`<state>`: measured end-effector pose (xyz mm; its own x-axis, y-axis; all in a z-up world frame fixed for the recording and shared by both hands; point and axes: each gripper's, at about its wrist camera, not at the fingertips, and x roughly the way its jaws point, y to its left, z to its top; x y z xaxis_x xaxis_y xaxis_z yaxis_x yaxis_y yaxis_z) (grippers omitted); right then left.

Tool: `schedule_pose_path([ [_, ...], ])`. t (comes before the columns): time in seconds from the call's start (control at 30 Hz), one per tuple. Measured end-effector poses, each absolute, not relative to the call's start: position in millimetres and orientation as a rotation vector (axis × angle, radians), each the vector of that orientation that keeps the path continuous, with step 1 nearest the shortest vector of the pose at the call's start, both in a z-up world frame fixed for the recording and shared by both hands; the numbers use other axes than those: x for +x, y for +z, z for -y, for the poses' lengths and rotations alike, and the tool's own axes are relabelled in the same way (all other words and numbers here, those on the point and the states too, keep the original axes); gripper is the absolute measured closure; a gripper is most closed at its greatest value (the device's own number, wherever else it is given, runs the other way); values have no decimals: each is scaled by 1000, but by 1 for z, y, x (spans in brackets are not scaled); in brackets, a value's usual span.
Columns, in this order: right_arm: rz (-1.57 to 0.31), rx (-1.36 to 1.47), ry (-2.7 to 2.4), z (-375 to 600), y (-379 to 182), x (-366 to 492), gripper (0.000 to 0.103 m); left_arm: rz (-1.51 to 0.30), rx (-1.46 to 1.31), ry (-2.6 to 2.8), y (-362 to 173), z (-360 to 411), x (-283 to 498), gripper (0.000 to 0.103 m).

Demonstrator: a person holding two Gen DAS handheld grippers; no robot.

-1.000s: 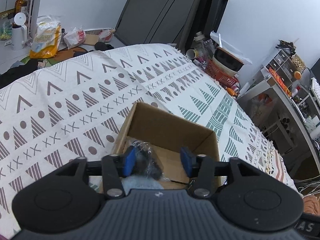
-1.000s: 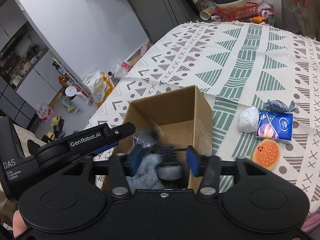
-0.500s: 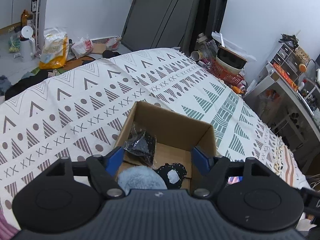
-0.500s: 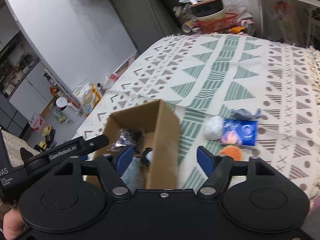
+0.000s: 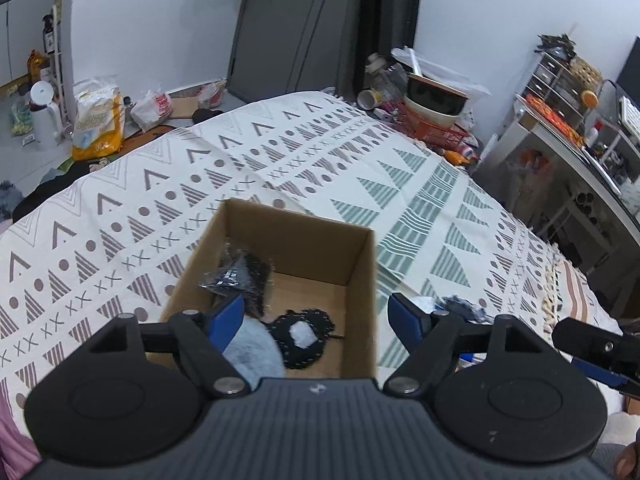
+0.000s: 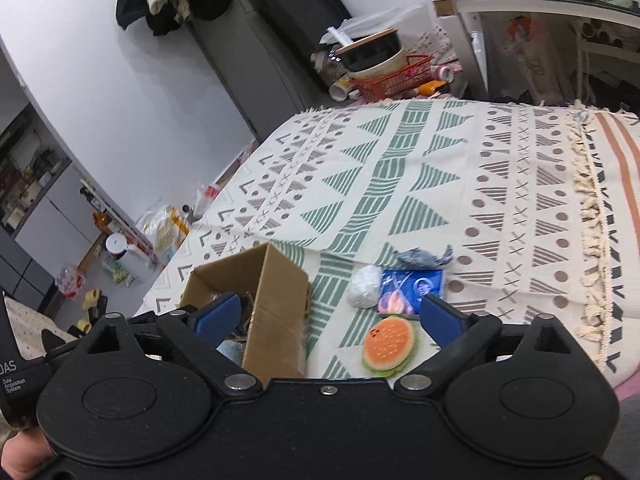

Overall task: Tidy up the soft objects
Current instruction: 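Withdraw both grippers from the box toward the burger and tissue pack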

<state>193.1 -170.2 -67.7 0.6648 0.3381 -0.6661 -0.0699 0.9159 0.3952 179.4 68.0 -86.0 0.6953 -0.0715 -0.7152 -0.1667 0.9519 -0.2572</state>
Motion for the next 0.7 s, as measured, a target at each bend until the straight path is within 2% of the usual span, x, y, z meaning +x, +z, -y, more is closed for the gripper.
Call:
schedule_pose_path([
  [0.37,-818,457,227,227,-79,196,1,-838,-235,80,-85,-19,182,25],
  [0.5,-822,488,232,243,-88,200,1,-845,-246,70,-86,-8,181,12],
  [0.7,-827,478,263,252,-100,203,0,-872,-255,79,-88,9,186,10],
])
